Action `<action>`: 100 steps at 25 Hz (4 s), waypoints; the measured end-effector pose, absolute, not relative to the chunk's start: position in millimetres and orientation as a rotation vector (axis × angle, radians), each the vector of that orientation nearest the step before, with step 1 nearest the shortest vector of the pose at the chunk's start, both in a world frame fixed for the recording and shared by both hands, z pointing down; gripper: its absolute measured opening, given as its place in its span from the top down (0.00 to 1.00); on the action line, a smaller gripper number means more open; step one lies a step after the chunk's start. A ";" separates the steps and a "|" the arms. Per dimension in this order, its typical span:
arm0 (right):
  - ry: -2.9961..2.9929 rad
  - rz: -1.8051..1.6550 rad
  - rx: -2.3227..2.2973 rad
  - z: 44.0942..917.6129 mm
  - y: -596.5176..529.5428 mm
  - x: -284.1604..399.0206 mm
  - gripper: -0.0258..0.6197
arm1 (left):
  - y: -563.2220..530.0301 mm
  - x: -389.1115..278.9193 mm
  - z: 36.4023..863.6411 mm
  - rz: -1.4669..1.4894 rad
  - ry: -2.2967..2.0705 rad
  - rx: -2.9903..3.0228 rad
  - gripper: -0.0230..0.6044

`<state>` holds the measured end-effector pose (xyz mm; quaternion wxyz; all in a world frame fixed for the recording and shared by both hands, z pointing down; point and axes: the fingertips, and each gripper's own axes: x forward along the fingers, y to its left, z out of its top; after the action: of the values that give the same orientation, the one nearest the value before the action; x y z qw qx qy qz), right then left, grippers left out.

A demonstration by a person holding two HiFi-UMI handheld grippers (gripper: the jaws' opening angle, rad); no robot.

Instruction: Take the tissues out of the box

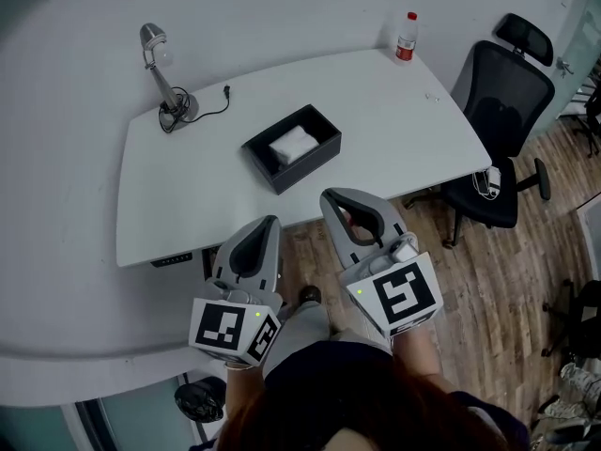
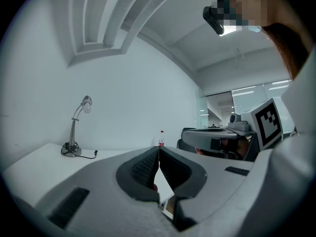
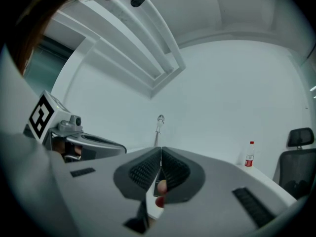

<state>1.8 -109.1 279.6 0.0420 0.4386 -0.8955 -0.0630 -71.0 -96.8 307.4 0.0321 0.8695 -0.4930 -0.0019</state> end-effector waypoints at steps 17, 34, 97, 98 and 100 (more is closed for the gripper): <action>-2.655 -0.172 1.307 296.3 -177.9 -17.5 0.91 | -165.5 -86.9 315.3 -0.027 -1.480 2.652 0.93; -2.557 -0.135 1.253 318.2 -228.4 -39.8 0.83 | -215.3 -105.7 323.2 -0.037 -1.434 2.639 0.93; -1.935 0.296 0.856 484.2 -337.7 -62.6 0.54 | -331.4 -140.4 385.5 -0.041 -1.311 2.477 0.93; -1.922 0.297 0.847 485.9 -337.6 -62.5 0.54 | -332.4 -141.0 386.4 -0.042 -1.312 2.474 0.93; -1.896 0.297 0.832 489.1 -337.2 -61.8 0.54 | -333.9 -141.1 386.7 -0.042 -1.315 2.470 0.93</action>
<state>-61.8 -337.2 489.1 0.5010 0.3442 -0.7845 0.1230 -141.1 -333.9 386.7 0.1708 0.8696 -0.4630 -0.0149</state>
